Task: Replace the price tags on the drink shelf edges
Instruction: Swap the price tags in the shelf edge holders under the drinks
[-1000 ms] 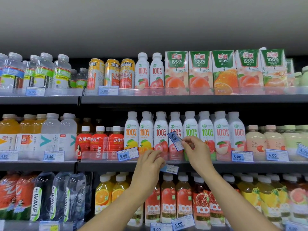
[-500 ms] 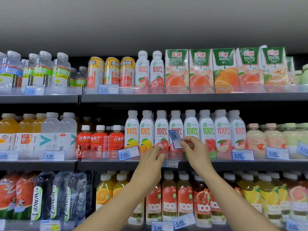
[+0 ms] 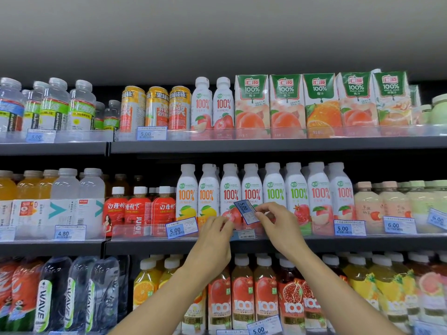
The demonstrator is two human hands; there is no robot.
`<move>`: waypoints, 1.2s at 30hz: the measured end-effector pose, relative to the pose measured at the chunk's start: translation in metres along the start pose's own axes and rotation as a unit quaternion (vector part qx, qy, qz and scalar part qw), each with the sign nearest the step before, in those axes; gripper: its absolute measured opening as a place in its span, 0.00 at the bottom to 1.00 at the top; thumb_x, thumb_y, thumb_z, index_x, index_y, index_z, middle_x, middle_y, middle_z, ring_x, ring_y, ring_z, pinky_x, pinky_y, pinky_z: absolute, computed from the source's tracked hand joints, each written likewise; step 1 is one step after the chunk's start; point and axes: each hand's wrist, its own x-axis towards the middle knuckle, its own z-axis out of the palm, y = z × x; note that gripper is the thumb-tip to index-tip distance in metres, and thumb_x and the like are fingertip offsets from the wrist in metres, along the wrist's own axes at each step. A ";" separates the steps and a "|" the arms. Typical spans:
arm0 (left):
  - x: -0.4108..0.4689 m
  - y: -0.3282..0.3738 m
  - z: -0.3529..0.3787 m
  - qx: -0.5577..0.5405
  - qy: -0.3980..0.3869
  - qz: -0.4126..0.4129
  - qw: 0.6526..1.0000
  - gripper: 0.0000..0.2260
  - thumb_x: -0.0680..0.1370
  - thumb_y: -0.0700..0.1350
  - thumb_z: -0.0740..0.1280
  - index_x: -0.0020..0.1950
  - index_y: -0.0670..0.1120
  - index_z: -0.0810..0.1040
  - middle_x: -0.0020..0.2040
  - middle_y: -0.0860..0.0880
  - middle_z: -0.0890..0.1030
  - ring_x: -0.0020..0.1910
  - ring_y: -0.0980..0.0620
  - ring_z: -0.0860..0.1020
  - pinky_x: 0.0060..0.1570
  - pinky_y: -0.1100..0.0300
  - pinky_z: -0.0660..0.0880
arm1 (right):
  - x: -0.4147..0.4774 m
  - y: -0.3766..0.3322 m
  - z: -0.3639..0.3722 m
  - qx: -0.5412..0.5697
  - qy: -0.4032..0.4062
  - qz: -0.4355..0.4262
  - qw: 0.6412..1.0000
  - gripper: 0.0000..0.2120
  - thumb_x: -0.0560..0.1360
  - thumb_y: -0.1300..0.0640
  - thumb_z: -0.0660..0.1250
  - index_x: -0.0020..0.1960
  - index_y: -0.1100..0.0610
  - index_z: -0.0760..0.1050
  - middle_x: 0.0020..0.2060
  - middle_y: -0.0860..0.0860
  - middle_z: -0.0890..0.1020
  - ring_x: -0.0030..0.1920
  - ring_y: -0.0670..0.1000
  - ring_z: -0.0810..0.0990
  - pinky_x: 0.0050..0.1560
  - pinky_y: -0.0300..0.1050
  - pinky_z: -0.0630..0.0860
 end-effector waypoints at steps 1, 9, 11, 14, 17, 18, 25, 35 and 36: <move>0.001 0.000 0.000 -0.002 0.005 -0.002 1.000 0.14 0.78 0.39 0.65 0.63 0.47 0.72 0.61 0.50 0.73 0.59 0.50 0.67 0.61 0.55 0.69 | 0.000 0.000 0.001 -0.016 -0.003 -0.010 1.000 0.04 0.78 0.56 0.67 0.51 0.49 0.79 0.43 0.38 0.79 0.44 0.41 0.78 0.45 0.38 0.75; -0.006 -0.003 0.007 0.009 0.056 0.005 0.998 0.08 0.77 0.42 0.66 0.57 0.48 0.75 0.56 0.50 0.76 0.58 0.48 0.72 0.58 0.52 0.69 | 0.002 0.000 -0.001 -0.173 -0.056 -0.137 0.974 0.10 0.80 0.56 0.64 0.58 0.52 0.80 0.50 0.46 0.80 0.52 0.49 0.76 0.48 0.47 0.77; -0.007 -0.003 0.009 0.007 0.054 -0.001 0.999 0.08 0.78 0.43 0.67 0.57 0.48 0.75 0.57 0.51 0.76 0.59 0.48 0.72 0.60 0.52 0.70 | 0.003 -0.001 -0.003 -0.209 -0.074 -0.152 0.963 0.11 0.79 0.57 0.65 0.60 0.51 0.80 0.50 0.47 0.79 0.53 0.50 0.75 0.47 0.50 0.77; -0.007 -0.003 0.007 0.000 0.051 -0.011 0.999 0.07 0.78 0.43 0.66 0.56 0.50 0.74 0.57 0.52 0.76 0.59 0.50 0.71 0.58 0.53 0.69 | 0.004 -0.001 -0.003 -0.257 -0.102 -0.170 0.946 0.12 0.79 0.57 0.66 0.61 0.49 0.80 0.49 0.46 0.78 0.51 0.50 0.72 0.42 0.46 0.73; -0.006 -0.002 0.007 -0.001 0.044 -0.022 0.999 0.07 0.79 0.44 0.65 0.56 0.50 0.74 0.57 0.53 0.75 0.59 0.50 0.71 0.59 0.54 0.67 | 0.004 0.001 -0.001 -0.278 -0.114 -0.178 0.937 0.14 0.77 0.58 0.68 0.61 0.48 0.80 0.48 0.46 0.77 0.49 0.49 0.71 0.41 0.42 0.66; -0.006 -0.002 0.007 -0.001 0.042 -0.024 0.999 0.06 0.80 0.45 0.64 0.57 0.50 0.74 0.58 0.53 0.75 0.60 0.51 0.70 0.60 0.54 0.66 | 0.004 0.001 -0.001 -0.283 -0.117 -0.176 0.936 0.14 0.77 0.58 0.68 0.62 0.48 0.80 0.49 0.46 0.77 0.50 0.50 0.71 0.42 0.42 0.66; 0.001 -0.011 -0.004 -0.054 0.044 -0.043 0.997 0.06 0.84 0.48 0.59 0.57 0.52 0.73 0.55 0.56 0.74 0.57 0.55 0.68 0.61 0.58 0.65 | 0.002 -0.006 -0.009 -0.155 -0.095 -0.080 0.980 0.16 0.82 0.56 0.59 0.69 0.50 0.73 0.53 0.46 0.81 0.56 0.47 0.74 0.58 0.47 0.74; 0.008 -0.029 -0.031 -0.262 -0.003 -0.120 0.958 0.12 0.81 0.48 0.67 0.64 0.53 0.79 0.54 0.56 0.80 0.53 0.59 0.76 0.50 0.69 0.74 | 0.000 -0.039 0.005 -0.043 -0.166 -0.035 0.985 0.13 0.78 0.51 0.68 0.62 0.45 0.78 0.54 0.42 0.82 0.51 0.39 0.78 0.47 0.30 0.73; 0.007 -0.029 -0.033 -0.292 -0.001 -0.142 0.946 0.12 0.80 0.49 0.68 0.63 0.54 0.79 0.52 0.56 0.80 0.53 0.58 0.77 0.48 0.67 0.76 | 0.001 -0.039 0.006 -0.038 -0.163 -0.023 0.986 0.12 0.77 0.52 0.68 0.60 0.45 0.78 0.52 0.42 0.82 0.48 0.39 0.78 0.43 0.30 0.73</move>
